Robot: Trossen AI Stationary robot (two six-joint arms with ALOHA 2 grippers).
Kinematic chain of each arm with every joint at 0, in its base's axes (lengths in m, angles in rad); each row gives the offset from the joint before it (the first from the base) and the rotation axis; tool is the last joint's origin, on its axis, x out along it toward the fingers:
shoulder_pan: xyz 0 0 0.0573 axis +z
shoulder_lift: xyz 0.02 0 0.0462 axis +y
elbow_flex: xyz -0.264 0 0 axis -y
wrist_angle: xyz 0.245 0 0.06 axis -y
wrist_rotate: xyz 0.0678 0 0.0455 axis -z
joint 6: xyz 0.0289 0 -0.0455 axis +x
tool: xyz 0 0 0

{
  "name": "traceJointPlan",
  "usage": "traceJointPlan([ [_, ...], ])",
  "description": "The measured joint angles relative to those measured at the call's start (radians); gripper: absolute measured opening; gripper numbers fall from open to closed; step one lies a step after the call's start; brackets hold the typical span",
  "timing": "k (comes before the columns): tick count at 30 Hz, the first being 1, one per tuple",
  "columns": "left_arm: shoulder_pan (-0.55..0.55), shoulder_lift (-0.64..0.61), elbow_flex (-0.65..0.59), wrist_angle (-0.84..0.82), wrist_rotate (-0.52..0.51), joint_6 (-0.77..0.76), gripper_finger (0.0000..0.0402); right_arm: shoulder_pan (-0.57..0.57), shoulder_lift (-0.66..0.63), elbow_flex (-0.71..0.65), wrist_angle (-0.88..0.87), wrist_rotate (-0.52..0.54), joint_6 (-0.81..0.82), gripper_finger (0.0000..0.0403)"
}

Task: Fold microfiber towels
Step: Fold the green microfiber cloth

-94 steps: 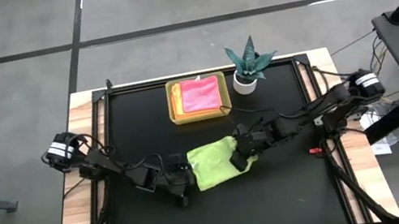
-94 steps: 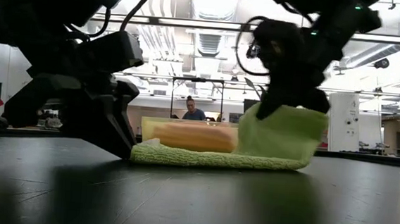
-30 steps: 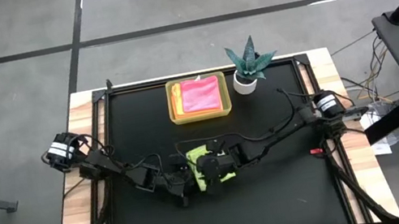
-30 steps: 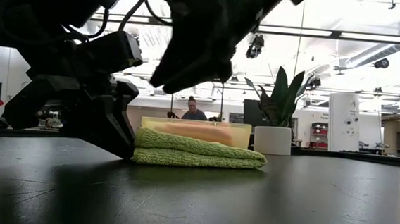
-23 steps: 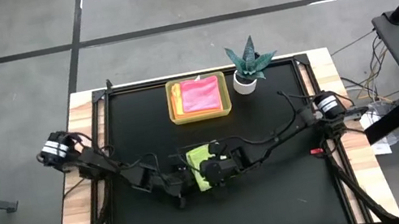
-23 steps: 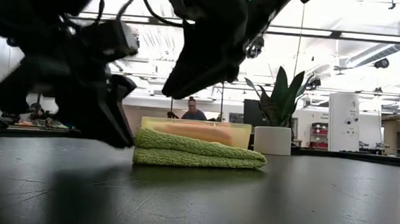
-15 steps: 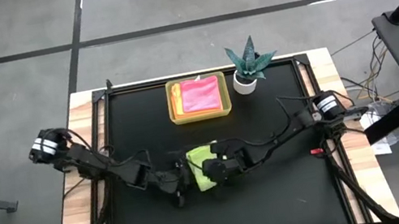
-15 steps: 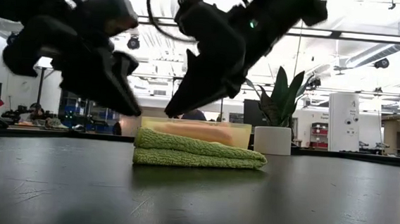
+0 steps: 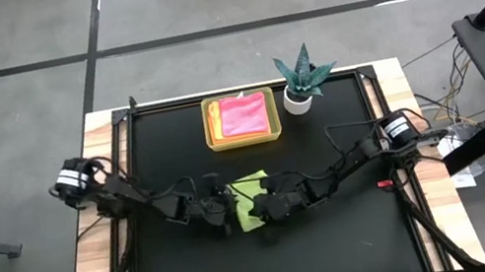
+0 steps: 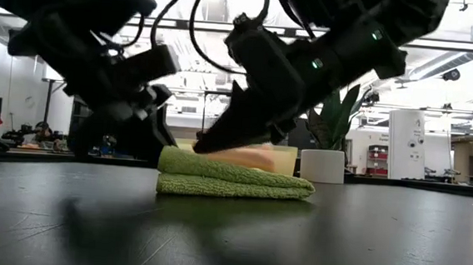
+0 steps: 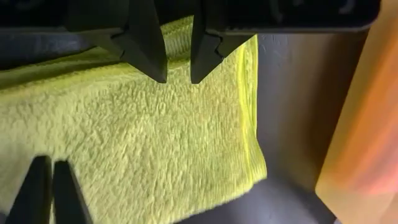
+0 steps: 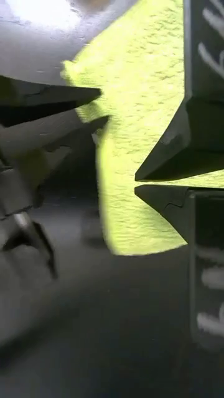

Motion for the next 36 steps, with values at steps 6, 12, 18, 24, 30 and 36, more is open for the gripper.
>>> traceJointPlan([
  [6,0.004,0.025,0.001,-0.008,-0.001,-0.009,0.0058,0.000,0.000,-0.042,0.003,-0.023,0.013,0.0012],
  [12,0.004,0.017,0.001,-0.077,-0.002,-0.057,0.0058,0.003,0.000,-0.084,0.002,-0.050,0.038,0.0012],
  [18,0.003,-0.018,0.010,-0.116,0.000,-0.048,0.0058,0.009,-0.007,-0.086,-0.007,-0.050,0.026,0.0012],
  [24,-0.002,-0.119,0.018,-0.167,0.026,-0.049,0.0058,0.011,-0.062,-0.086,-0.037,-0.050,0.000,0.0012],
  [30,-0.040,-0.148,0.016,-0.058,0.211,-0.068,0.0058,0.018,-0.150,-0.101,-0.120,-0.043,-0.048,0.0012],
  [36,-0.094,-0.071,0.014,0.071,0.234,-0.082,0.0058,0.022,-0.198,-0.178,-0.103,-0.041,-0.070,0.0012],
])
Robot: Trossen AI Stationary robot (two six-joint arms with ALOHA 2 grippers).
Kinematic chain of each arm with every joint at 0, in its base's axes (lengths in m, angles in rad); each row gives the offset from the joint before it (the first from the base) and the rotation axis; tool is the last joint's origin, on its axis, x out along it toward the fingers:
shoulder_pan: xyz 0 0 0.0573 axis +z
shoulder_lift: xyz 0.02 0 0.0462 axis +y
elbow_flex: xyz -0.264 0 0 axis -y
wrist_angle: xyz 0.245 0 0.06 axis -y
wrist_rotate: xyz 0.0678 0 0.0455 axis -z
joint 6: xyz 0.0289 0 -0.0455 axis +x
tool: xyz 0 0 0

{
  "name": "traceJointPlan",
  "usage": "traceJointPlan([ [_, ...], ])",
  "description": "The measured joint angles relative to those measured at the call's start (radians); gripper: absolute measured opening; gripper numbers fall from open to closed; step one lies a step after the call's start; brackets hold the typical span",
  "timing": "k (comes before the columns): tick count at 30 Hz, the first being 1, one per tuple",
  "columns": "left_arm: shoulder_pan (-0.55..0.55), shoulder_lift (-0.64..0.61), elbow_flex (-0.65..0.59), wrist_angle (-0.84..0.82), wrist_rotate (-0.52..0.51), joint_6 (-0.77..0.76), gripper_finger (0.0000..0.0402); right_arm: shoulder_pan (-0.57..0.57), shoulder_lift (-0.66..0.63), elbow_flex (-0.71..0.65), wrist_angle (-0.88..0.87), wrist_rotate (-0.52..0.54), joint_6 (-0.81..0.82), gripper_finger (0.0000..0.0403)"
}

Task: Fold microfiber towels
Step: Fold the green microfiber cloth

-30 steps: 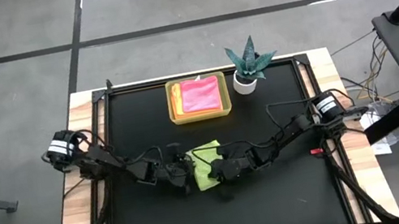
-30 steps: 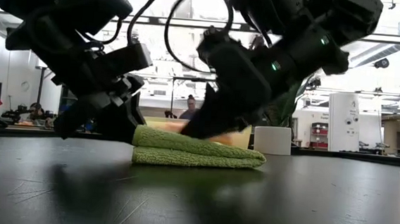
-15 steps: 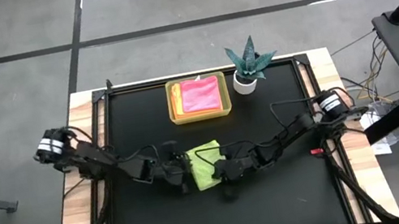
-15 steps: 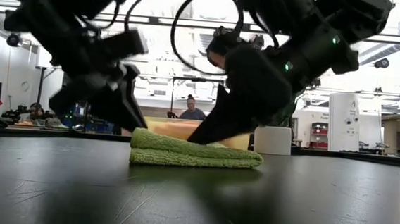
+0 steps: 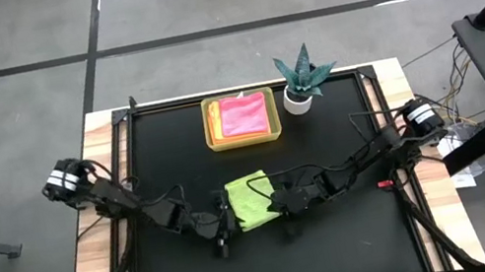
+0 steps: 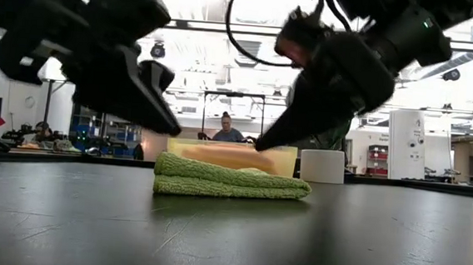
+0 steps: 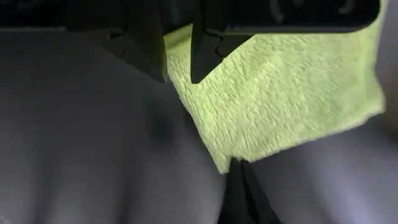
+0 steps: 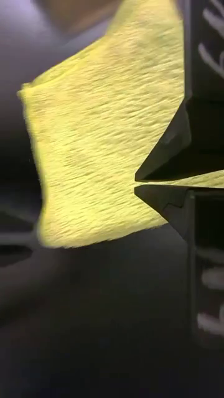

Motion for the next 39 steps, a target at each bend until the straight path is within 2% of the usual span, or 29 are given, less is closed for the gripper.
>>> traceJointPlan([
  [4,-0.005,0.062,0.000,0.034,0.003,-0.045,0.0058,0.000,0.009,-0.057,0.073,0.002,0.020,0.0012],
  [9,-0.008,0.140,0.005,0.072,0.077,-0.058,0.0058,0.000,0.013,-0.121,0.156,-0.001,0.041,0.0012],
  [18,-0.008,0.227,0.011,0.157,0.123,-0.128,0.0058,0.000,0.046,-0.131,0.155,-0.044,0.081,0.0012],
  [25,-0.010,0.174,0.003,0.080,0.141,-0.128,0.0058,0.000,0.057,-0.128,0.134,-0.061,0.094,0.0012],
  [30,-0.015,0.103,-0.002,-0.033,0.158,-0.128,0.0058,0.000,0.026,-0.130,0.105,-0.062,0.083,0.0012],
  [39,-0.016,-0.090,-0.011,-0.214,0.158,-0.117,0.0058,-0.016,-0.032,-0.124,0.084,-0.047,0.012,0.0012],
])
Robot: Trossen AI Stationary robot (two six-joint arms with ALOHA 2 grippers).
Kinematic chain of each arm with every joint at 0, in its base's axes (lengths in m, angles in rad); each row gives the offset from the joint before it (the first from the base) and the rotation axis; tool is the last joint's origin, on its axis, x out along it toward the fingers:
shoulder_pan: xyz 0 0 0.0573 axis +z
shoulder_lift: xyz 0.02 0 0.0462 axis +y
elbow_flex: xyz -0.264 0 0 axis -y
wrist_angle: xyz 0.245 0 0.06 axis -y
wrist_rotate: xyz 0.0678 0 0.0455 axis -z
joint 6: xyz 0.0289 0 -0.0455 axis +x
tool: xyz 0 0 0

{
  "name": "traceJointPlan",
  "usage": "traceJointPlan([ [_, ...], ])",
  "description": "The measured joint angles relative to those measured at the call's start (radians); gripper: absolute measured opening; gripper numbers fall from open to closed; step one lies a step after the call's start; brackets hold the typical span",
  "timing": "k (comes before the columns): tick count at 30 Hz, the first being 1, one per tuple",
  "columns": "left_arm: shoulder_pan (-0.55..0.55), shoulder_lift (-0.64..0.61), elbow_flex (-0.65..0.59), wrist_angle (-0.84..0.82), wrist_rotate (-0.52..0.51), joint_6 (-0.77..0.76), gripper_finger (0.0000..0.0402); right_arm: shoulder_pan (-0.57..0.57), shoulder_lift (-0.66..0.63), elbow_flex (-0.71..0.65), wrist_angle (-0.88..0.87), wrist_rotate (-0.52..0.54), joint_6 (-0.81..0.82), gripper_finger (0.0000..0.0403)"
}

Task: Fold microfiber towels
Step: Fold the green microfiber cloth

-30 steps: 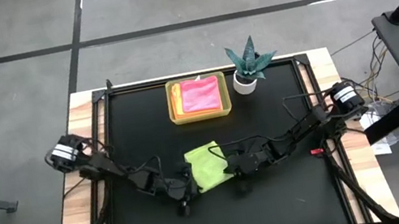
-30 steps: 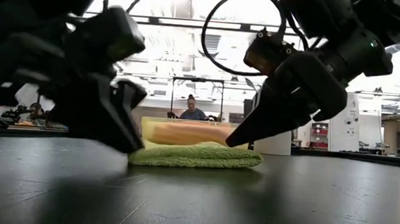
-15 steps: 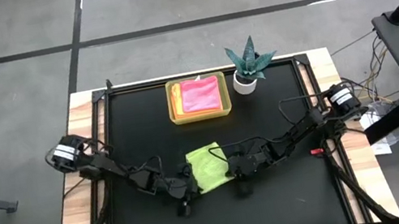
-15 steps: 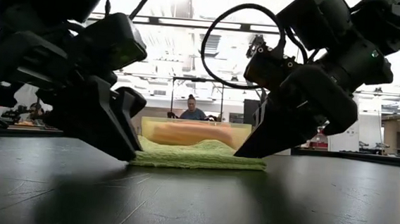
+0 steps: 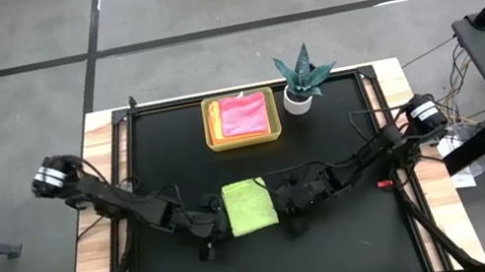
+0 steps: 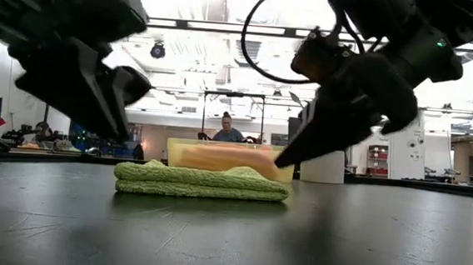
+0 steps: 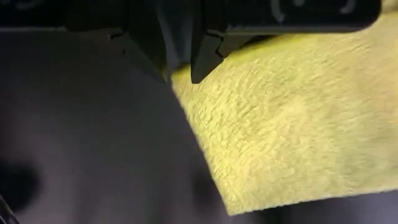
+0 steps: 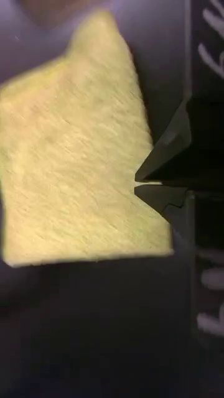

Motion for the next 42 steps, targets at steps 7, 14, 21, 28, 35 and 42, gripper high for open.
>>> traceJointPlan([
  [7,0.017,-0.105,-0.019,-0.016,-0.208,0.166,0.0058,-0.082,0.024,0.024,0.061,0.022,-0.106,0.0012],
  [14,0.109,-0.049,-0.020,-0.013,-0.279,0.219,0.0058,-0.188,0.066,0.039,0.169,0.023,-0.162,0.0012],
  [21,0.177,0.094,-0.020,-0.007,-0.308,0.200,0.0058,-0.217,0.113,0.037,0.220,0.023,-0.165,0.0012],
  [28,0.192,0.154,-0.015,0.023,-0.320,0.158,0.0058,-0.216,0.201,0.037,0.275,0.076,-0.167,0.0012],
  [35,0.193,0.134,-0.016,0.008,-0.312,0.151,0.0058,-0.216,0.200,0.036,0.274,0.083,-0.171,0.0012],
  [42,0.189,0.036,-0.017,-0.030,-0.307,0.155,0.0058,-0.213,0.123,0.037,0.211,0.081,-0.108,0.0013],
])
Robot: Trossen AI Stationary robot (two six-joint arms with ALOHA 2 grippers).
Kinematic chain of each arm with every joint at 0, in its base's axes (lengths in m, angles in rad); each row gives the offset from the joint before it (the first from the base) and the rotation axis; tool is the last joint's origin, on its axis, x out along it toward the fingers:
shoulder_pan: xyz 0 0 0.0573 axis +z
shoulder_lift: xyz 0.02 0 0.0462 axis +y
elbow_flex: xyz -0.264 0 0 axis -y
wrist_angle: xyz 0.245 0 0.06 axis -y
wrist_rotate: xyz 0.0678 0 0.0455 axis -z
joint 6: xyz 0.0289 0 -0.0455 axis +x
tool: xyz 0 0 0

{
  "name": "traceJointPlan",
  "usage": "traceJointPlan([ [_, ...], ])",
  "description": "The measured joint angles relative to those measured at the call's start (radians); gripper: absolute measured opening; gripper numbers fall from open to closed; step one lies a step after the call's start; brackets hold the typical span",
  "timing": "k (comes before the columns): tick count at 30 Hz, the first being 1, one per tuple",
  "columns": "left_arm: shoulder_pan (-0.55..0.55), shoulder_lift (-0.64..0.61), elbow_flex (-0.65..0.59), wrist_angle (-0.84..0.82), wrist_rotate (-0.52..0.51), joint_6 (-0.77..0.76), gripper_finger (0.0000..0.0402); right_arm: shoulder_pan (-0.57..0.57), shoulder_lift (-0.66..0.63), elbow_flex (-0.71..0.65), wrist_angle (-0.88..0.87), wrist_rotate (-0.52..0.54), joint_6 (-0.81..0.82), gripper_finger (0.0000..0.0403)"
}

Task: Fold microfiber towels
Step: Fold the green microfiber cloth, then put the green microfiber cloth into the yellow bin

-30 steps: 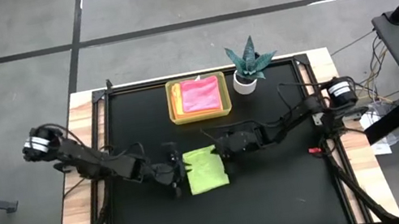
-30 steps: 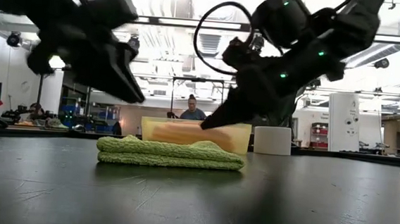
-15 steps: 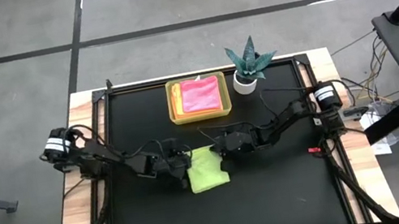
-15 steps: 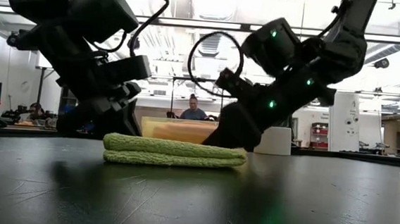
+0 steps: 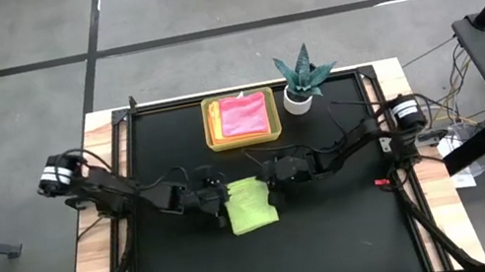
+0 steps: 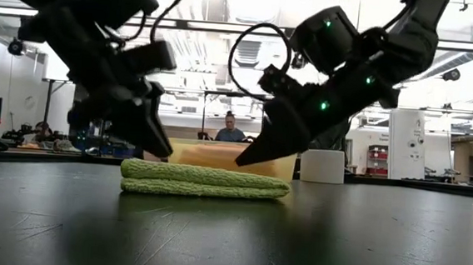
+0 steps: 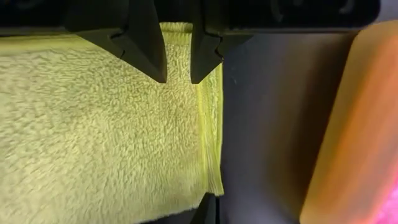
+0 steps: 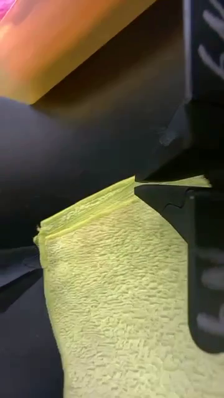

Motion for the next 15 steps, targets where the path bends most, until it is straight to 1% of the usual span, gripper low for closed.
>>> traceJointPlan([
  [4,-0.013,-0.044,-0.002,0.000,0.004,-0.003,0.0058,0.000,-0.056,0.015,-0.115,-0.027,0.099,0.0013],
  [10,-0.071,-0.071,-0.001,0.007,0.008,-0.009,0.0058,0.000,-0.119,0.031,-0.242,-0.154,0.270,0.0017],
  [12,-0.093,-0.070,-0.001,0.015,0.009,-0.032,0.0058,0.000,-0.126,0.031,-0.252,-0.215,0.353,0.0028],
  [15,-0.122,-0.061,-0.001,0.021,0.014,-0.080,0.0058,0.001,-0.127,0.031,-0.278,-0.287,0.472,0.0059],
])
